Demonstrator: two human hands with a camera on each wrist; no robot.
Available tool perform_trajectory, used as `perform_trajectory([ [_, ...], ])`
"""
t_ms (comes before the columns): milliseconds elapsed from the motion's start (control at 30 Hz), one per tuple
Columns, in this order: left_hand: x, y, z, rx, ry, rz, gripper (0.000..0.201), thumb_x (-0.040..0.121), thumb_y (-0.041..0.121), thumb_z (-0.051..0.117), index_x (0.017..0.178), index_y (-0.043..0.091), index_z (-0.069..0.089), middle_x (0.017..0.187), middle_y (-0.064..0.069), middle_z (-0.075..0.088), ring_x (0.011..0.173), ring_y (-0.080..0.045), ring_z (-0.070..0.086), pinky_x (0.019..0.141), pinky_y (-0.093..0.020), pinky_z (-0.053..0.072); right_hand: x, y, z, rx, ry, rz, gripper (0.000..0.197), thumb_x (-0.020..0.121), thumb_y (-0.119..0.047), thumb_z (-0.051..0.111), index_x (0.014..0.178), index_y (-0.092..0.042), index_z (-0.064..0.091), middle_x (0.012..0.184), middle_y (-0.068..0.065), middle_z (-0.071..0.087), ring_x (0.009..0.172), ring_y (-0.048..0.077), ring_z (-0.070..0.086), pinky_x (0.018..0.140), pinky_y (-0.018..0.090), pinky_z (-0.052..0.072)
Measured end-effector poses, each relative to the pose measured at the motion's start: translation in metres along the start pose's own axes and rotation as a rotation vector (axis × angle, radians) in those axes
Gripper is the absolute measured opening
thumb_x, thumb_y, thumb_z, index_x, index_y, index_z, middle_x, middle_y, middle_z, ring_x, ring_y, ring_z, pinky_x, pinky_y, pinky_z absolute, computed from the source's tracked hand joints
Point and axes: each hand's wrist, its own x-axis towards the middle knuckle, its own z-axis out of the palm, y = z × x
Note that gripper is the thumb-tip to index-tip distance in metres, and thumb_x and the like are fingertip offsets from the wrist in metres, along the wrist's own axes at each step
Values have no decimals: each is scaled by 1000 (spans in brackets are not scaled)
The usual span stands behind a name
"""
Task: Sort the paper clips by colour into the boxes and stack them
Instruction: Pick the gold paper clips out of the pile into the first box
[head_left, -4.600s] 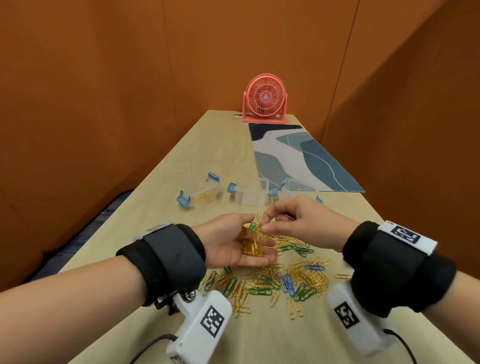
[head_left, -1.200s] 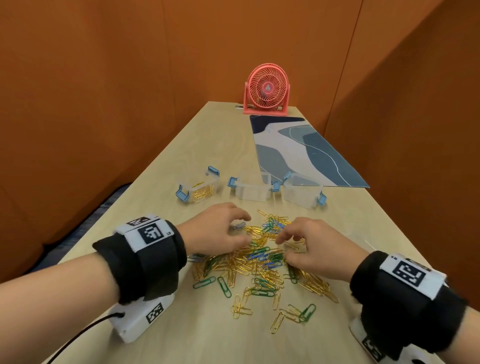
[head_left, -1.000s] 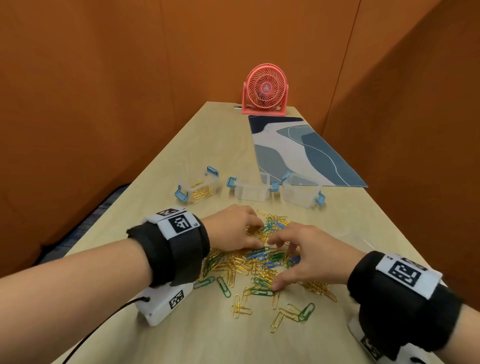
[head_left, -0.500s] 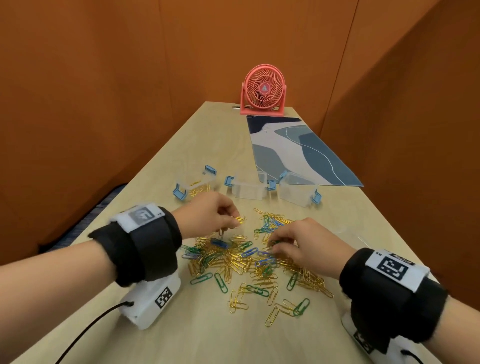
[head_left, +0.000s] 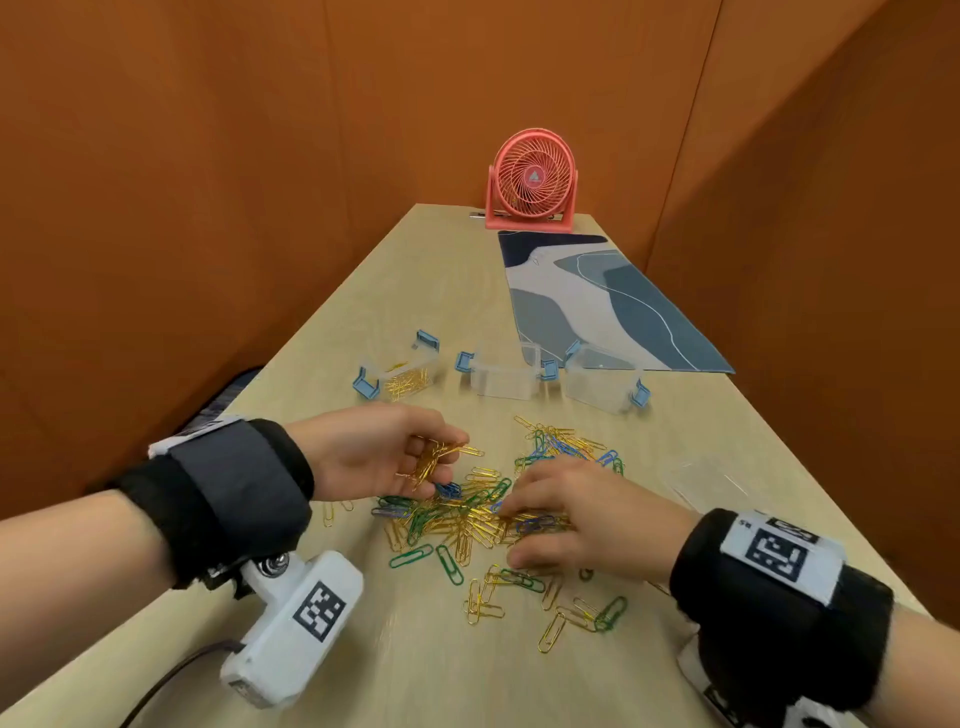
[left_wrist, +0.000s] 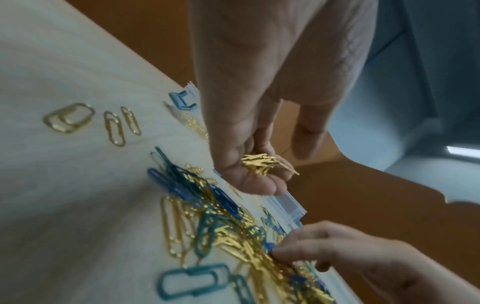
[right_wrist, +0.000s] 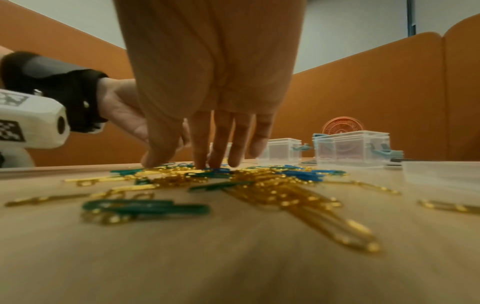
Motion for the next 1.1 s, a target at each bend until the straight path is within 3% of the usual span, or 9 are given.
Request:
perform_trajectory([
  [67,0,-4,1,293,1,47,9,86,21,65,91,14,66,79,0,62,73,-12,57,68,-23,48,2,-2,3,-56,2,60,54,79,-54,62,126,-27,54,123,-4,50,116,14,45,100,33,40],
  [167,1,-6,4,723,44,145,12,85,20,67,95,25,71,89,10,69,79,-3,61,78,-15,46,4,-3,2,-92,63,126,42,83,-47,61,116,-21,58,112,-3,55,108,14,47,92,28,40],
  [333,7,-5,11,806,93,253,15,87,14,64,99,19,72,81,1,72,65,-1,61,75,-11,49,3,-1,1,-129,142,115,18,90,-30,57,105,-24,63,106,-6,62,106,13,49,92,27,35],
  [467,4,-2,7,928,15,290,25,79,28,73,103,33,69,95,10,67,84,-6,61,86,-24,50,4,-2,2,-96,131,82,44,84,-52,56,121,-28,57,115,-5,58,113,13,45,99,33,37],
  [567,1,-6,9,1201,-107,266,54,67,45,78,118,41,60,111,16,55,90,-2,52,79,-16,43,6,-4,3,-87,25,55,59,77,-57,62,129,-31,52,121,-5,53,116,14,42,101,35,37],
  [633,3,-12,12,1308,-93,339,56,69,47,76,122,40,58,112,13,51,82,1,45,69,-8,34,8,-6,3,-49,39,67,47,78,-48,67,121,-30,59,113,-5,57,110,13,46,96,32,41],
  [767,9,-18,18,1263,-8,447,32,76,41,73,107,34,69,98,9,57,75,1,47,62,-6,32,10,-6,2,52,94,91,15,80,-26,70,95,-22,71,91,-6,65,91,11,57,82,24,46],
  [933,12,-19,22,1287,-43,428,16,85,37,65,95,25,67,86,13,52,74,-2,47,64,-11,35,9,-3,5,-23,68,52,7,86,-23,63,90,-20,67,84,-9,51,90,10,45,87,28,42],
  [1100,-4,-1,1,791,-5,347,9,83,27,67,85,19,67,79,5,67,75,-8,60,76,-24,51,6,-5,2,27,148,5,8,91,-18,54,92,-16,62,89,-6,57,88,11,48,84,26,43],
])
